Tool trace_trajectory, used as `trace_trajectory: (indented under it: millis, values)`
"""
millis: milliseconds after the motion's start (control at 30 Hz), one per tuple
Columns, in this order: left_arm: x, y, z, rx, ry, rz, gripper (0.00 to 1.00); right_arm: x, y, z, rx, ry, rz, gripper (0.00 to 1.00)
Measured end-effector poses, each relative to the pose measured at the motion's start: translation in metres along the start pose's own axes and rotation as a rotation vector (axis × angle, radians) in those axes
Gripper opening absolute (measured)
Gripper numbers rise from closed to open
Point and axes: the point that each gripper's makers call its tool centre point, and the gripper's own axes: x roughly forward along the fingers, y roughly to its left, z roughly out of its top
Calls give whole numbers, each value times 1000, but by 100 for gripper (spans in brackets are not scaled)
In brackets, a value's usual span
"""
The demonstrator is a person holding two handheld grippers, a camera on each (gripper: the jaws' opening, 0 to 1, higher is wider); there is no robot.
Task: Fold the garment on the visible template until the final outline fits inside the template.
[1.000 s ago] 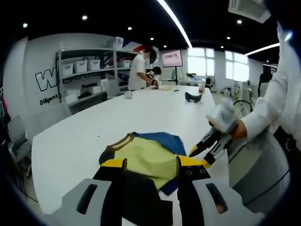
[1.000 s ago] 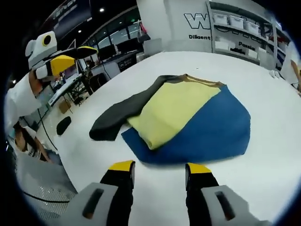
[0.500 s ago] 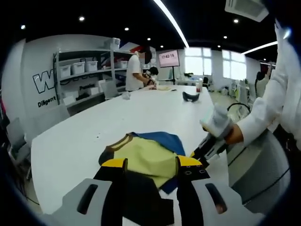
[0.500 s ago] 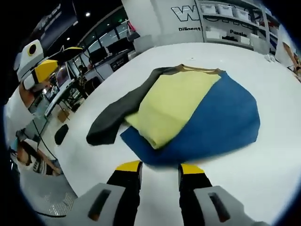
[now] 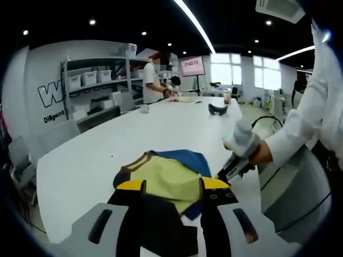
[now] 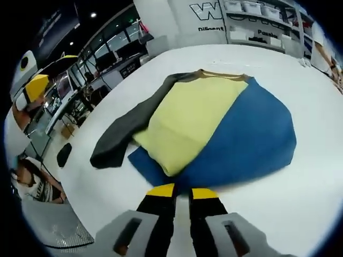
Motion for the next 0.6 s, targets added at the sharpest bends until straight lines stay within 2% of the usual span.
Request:
trace_trajectory:
  millis: [200, 333, 600]
  values:
    - [-2, -2, 3, -1, -4, 11, 36, -6, -6, 1, -1, 2, 7, 0]
    - [-2, -1, 5, -1, -10, 15, 36, -19, -8, 1, 17, 0, 38, 0]
    - [1, -3, 4, 2, -3, 21, 36, -43, -5, 23, -18, -14, 95, 0]
